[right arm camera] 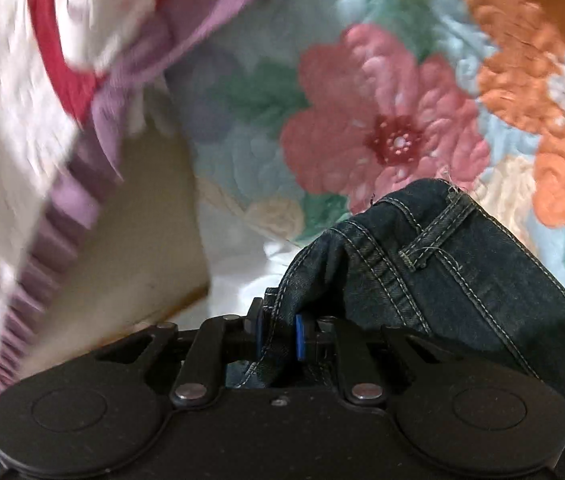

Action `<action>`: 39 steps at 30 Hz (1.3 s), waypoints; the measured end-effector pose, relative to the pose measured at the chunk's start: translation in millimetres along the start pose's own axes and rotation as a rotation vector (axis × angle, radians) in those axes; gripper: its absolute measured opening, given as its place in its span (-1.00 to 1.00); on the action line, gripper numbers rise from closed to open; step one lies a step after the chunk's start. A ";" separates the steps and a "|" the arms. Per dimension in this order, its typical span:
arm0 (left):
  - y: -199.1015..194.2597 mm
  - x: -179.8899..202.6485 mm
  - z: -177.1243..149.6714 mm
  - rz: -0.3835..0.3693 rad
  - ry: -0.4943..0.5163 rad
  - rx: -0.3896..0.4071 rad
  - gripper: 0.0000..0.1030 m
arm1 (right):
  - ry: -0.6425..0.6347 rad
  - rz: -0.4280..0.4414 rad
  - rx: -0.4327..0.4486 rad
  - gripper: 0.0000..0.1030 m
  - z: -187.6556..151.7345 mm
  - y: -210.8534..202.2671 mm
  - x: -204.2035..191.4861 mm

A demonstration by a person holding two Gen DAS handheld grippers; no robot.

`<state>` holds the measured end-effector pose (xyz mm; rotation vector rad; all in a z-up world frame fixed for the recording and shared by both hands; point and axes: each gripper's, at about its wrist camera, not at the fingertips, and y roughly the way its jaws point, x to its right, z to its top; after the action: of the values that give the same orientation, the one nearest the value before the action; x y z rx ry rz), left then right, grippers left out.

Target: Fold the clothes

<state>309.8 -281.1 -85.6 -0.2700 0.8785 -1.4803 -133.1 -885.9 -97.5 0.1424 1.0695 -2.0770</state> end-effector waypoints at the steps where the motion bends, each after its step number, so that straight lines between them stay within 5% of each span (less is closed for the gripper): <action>1: 3.6 1.2 0.9 0.002 -0.002 -0.002 -0.90 | -0.001 -0.007 -0.005 -0.67 0.3 3.2 -0.8; 8: 35.2 14.8 -0.7 0.012 0.015 -0.070 -0.79 | -0.010 -0.062 -0.056 -0.68 3.1 28.3 -7.4; 10: 38.9 10.8 -5.9 -0.007 -0.017 -0.082 -0.56 | 0.016 -0.083 -0.071 -0.49 2.5 27.1 -12.0; 12: 31.6 -0.9 -11.5 -0.049 -0.065 -0.042 0.09 | 0.042 -0.097 -0.070 -0.25 -1.0 17.7 -19.7; 14: 20.6 -14.4 -15.4 -0.092 -0.087 0.005 0.18 | -0.090 -0.052 -0.058 -0.07 -19.0 5.5 -47.2; 22: -6.7 -72.5 -47.3 -0.199 -0.149 0.029 0.31 | -0.619 0.130 -0.012 -0.08 -92.5 -41.7 -157.5; 29: -10.9 -101.6 -109.9 -0.326 -0.225 -0.059 0.31 | -0.974 0.275 -0.175 0.08 -182.6 -14.9 -244.9; 33: -12.6 -85.1 -118.2 -0.373 -0.168 -0.063 0.31 | -0.984 0.265 -0.285 0.20 -201.7 16.4 -265.8; 36: -12.5 -73.8 -119.5 -0.381 -0.122 -0.066 0.31 | -0.872 0.206 -0.331 0.20 -196.6 47.1 -259.7; 38: -12.5 -66.3 -120.4 -0.386 -0.091 -0.067 0.36 | -0.744 0.198 -0.300 0.00 -182.3 57.1 -251.5; 39: -12.5 -62.5 -120.9 -0.389 -0.075 -0.068 0.42 | -0.708 0.160 -0.278 -0.28 -176.5 60.4 -249.6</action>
<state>230.7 -182.5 -137.5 -0.5687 0.8481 -1.7862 38.7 -630.2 -144.6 -0.5856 0.8456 -1.6103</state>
